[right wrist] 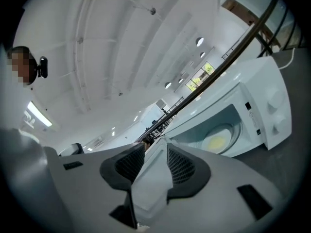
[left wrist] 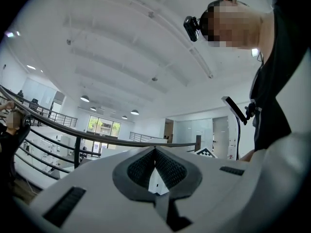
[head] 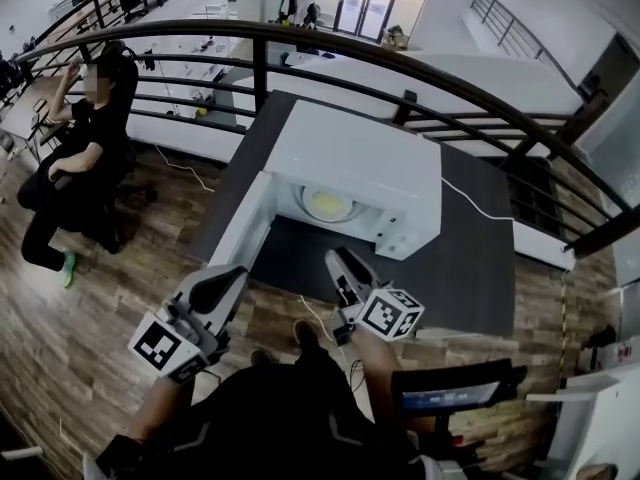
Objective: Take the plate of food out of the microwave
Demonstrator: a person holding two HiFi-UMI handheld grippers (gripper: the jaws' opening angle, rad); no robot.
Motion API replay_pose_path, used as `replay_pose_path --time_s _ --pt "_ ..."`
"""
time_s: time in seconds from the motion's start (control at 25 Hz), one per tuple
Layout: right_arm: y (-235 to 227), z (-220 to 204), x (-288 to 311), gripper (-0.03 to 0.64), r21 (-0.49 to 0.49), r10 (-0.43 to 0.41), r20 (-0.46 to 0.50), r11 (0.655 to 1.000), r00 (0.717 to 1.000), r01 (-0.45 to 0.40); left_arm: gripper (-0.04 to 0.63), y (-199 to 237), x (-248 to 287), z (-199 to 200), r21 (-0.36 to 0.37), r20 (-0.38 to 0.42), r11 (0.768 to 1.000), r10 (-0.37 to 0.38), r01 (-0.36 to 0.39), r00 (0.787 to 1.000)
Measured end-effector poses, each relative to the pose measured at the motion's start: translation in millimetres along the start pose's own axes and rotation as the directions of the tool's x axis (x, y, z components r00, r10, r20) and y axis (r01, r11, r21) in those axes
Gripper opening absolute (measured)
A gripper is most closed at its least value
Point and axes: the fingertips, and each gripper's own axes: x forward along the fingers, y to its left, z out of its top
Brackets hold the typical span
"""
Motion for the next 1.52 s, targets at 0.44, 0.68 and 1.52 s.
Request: replay_pose_path --time_s 0.44,0.68,1.52 --pt "-109.7 -28.9 42.3 0.233 0.285 -0.133 -0.032 0.949 0.991 0.137 0.005 26.2 27.2 8.6 0.051 -0.007 0.994 0.1 -0.1 0.995" --pt "-162.3 -50.8 50.7 0.284 0.423 -0.169 -0.122 0.883 0.978 0.205 0.005 22.4 48.3 7.7 0.055 -0.015 0.988 0.147 -0.146 0.989" --pt "-239.9 -70.0 80.6 0.284 0.651 -0.211 -0.163 0.711 0.964 0.266 0.005 9.8 74.5 9.9 0.115 -0.027 0.956 0.274 -0.269 0.961"
